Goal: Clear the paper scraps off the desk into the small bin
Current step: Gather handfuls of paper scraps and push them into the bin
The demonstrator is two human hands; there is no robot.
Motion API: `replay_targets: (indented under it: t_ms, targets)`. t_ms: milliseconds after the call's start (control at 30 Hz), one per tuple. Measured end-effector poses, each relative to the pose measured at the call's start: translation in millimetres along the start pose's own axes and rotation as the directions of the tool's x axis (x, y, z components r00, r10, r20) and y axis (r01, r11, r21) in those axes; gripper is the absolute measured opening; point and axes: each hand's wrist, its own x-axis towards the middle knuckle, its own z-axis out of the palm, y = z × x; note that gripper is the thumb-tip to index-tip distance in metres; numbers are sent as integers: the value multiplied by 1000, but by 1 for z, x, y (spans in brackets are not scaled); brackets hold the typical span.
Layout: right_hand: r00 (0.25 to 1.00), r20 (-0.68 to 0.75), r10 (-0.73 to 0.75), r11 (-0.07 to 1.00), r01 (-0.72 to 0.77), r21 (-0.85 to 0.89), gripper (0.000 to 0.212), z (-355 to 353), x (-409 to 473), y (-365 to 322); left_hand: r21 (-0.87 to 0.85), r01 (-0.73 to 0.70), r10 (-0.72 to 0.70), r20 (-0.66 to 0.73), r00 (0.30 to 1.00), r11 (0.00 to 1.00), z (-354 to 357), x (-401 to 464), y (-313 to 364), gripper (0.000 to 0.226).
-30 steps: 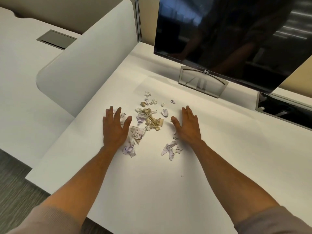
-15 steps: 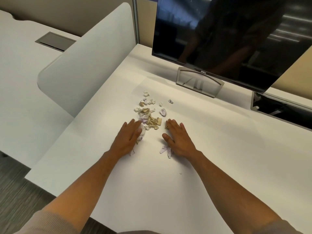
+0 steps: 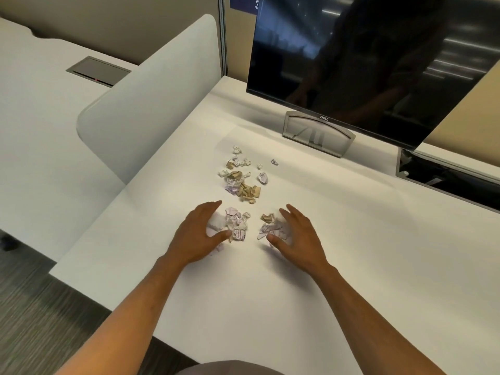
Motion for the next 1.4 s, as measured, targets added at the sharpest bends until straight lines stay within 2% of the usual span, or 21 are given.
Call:
replay_targets:
  t_ms: [100,233,400,600,667,767,900,1033,1200,1300,1400]
  targets:
    - [992,69,109,990,-102,-101,90,-7,-3,-1,168,114,-139,143,980,979,-10,-3,-6,102]
    - [967,157,201,975,-182,-127,99,-3,-1,-12,198,182,-226,228,947,963,-1,-5,2,110]
    - [957,202,210,977,-196,-89,81,3,12,-34,244,192,-254,253,933,950,12,2,31,105]
    - [943,261,209,977,-189,-101,73,5,27,-49,317,180,-277,293,915,931,17,19,55,110]
    - [940,278,198,978,-170,-121,73,5,32,-52,328,178,-279,293,914,928,20,25,60,106]
    - [947,278,161,977,-114,-178,70,11,32,-59,365,167,-274,263,925,916,26,28,64,88]
    - [976,202,83,971,-34,-237,50,21,27,-62,392,158,-261,224,939,906,31,28,65,62]
    - [983,184,8,951,50,-305,32,25,23,-59,434,115,-212,182,960,893,39,28,64,44]
    - [989,143,-32,944,77,-322,20,30,18,-55,487,36,-132,165,977,873,49,26,62,36]
    - [990,134,-34,944,76,-320,20,33,17,-52,435,-12,-78,188,979,900,52,26,59,37]
    - [992,124,-27,952,63,-298,21,33,15,-51,327,-62,-9,212,977,943,54,27,56,49]
